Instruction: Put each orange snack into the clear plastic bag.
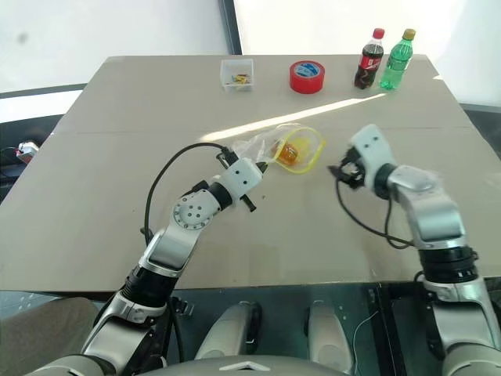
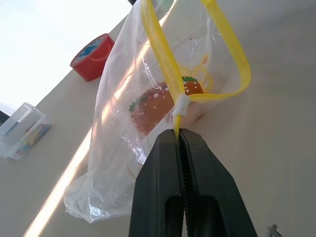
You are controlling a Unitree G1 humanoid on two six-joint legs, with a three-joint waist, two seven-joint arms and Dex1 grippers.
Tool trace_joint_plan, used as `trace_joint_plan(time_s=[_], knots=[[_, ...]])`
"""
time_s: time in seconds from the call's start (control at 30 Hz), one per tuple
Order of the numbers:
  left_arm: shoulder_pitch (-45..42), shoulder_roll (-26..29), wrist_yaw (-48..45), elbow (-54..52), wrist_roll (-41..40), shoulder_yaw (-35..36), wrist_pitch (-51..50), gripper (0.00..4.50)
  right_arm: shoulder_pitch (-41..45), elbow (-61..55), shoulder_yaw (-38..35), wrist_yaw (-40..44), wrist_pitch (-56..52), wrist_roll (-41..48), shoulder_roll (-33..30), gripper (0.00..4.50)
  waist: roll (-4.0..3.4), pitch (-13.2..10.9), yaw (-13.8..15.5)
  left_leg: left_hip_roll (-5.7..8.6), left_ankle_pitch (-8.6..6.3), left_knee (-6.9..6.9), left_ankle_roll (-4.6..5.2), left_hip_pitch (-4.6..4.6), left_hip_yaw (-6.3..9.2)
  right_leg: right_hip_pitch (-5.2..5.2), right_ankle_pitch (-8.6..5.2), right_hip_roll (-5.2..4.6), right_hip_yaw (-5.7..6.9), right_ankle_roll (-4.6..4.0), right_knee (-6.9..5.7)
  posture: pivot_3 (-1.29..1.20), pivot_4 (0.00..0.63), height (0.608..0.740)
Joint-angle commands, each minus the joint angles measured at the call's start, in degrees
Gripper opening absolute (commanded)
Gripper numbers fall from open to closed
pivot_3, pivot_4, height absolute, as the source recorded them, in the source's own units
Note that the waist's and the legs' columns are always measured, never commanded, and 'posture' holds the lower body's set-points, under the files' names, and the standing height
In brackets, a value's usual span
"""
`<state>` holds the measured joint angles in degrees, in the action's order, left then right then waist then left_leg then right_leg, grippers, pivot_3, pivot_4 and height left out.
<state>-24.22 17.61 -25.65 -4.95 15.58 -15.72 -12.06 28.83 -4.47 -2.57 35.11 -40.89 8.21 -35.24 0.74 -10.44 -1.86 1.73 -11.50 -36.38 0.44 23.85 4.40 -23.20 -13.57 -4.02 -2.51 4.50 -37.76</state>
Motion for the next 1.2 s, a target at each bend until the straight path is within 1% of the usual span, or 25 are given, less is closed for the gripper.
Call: trace_joint_plan(time_s=[0.03,0.23,0.37,0.47,0.8,0.9,0.93,0.97,1.0,1.03,1.13,1.2], knots=[[0.53,-0.15,0.70,-1.56,-0.11,0.41,0.45,0.00,-1.38,-1.36,-3.97,-4.44,-4.00,-0.78,-0.98,3.40,0.00,0.00,-0.04,-0.01,0.00,0.01,0.00,0.00,-0.02,0.00,0.00,0.00,0.00,0.00,0.00,0.00,0.150,0.740],[0.58,0.31,0.53,-1.29,-0.03,0.55,0.72,0.00,-3.61,-1.93,-5.88,-8.33,-9.74,-1.41,-1.89,3.40,0.00,0.00,-0.10,-0.01,0.00,0.01,0.00,0.00,-0.07,0.00,0.00,0.00,-0.04,0.00,0.00,0.00,0.150,0.740],[0.65,0.61,0.46,-1.44,0.04,0.56,0.74,0.00,-4.65,-1.53,-6.40,-10.85,-9.48,-2.67,-2.52,3.40,0.00,0.00,0.19,-0.01,0.00,0.00,0.00,0.01,-0.09,0.01,0.00,0.00,-0.02,0.01,0.01,0.00,0.150,0.740],[0.60,0.75,0.39,-1.44,0.01,0.48,0.71,0.00,-5.85,-1.34,-5.63,-11.54,-8.54,-4.01,-3.94,3.40,0.00,0.00,0.37,0.00,0.00,0.00,0.00,0.01,-0.10,0.02,0.00,0.00,-0.01,0.01,0.01,0.00,0.150,0.740],[0.55,0.75,0.44,-1.07,0.04,0.22,1.01,0.00,-8.47,2.17,-6.30,-13.20,-7.18,-6.07,-5.73,3.40,0.00,0.00,0.88,-0.01,0.00,0.00,0.00,0.01,-0.14,0.02,0.00,0.00,-0.01,0.01,0.03,0.00,0.150,0.740],[0.57,0.78,0.51,-0.97,0.00,0.30,1.13,0.00,-8.28,2.88,-6.34,-13.26,-6.04,-6.14,-5.90,2.67,0.00,0.00,1.02,-0.01,0.00,0.00,0.00,0.01,-0.14,0.02,0.00,0.00,-0.01,0.01,0.03,0.00,0.150,0.740],[0.55,0.77,0.54,-0.92,0.01,0.29,1.16,0.00,-7.91,2.92,-6.33,-13.21,-5.83,-6.00,-5.78,2.27,0.00,0.00,0.99,-0.01,0.00,0.00,0.00,0.01,-0.14,0.02,0.00,0.00,-0.01,0.01,0.03,0.00,0.150,0.740],[0.53,0.74,0.58,-0.86,0.02,0.26,1.18,0.00,-7.26,2.83,-6.30,-13.11,-5.38,-5.73,-5.51,1.65,0.00,0.00,0.98,-0.01,0.00,0.00,0.00,0.00,-0.14,0.03,0.00,0.01,-0.01,0.01,0.03,0.00,0.150,0.740],[0.51,0.72,0.60,-0.84,0.03,0.25,1.19,0.00,-6.58,2.62,-6.33,-12.97,-4.75,-5.32,-5.09,1.15,0.00,0.00,0.96,-0.01,0.00,0.00,0.00,0.00,-0.14,0.03,0.00,0.01,-0.01,0.01,0.03,0.00,0.150,0.740],[0.49,0.69,0.60,-0.82,0.04,0.22,1.21,0.00,-5.57,2.09,-6.38,-12.58,-4.03,-4.50,-4.35,0.83,0.00,0.00,0.93,-0.01,0.00,0.00,0.00,0.00,-0.15,0.03,0.00,0.01,-0.02,0.01,0.03,0.00,0.150,0.740],[0.50,0.76,0.52,-0.85,-0.01,0.23,1.30,0.00,-2.68,-0.54,-5.71,-10.35,-2.59,-1.39,-1.83,0.83,0.00,0.00,0.52,-0.02,0.00,0.00,0.00,-0.02,-0.18,0.02,0.00,0.02,-0.03,0.01,0.02,0.00,0.150,0.740],[0.45,0.83,0.52,-0.79,-0.02,0.32,1.34,0.00,-1.15,-5.07,-3.25,-6.17,-3.67,2.47,0.24,0.83,0.00,0.00,0.45,-0.03,0.00,0.00,0.00,-0.01,-0.13,0.02,0.00,0.04,-0.01,0.01,0.02,0.00,0.150,0.740]])
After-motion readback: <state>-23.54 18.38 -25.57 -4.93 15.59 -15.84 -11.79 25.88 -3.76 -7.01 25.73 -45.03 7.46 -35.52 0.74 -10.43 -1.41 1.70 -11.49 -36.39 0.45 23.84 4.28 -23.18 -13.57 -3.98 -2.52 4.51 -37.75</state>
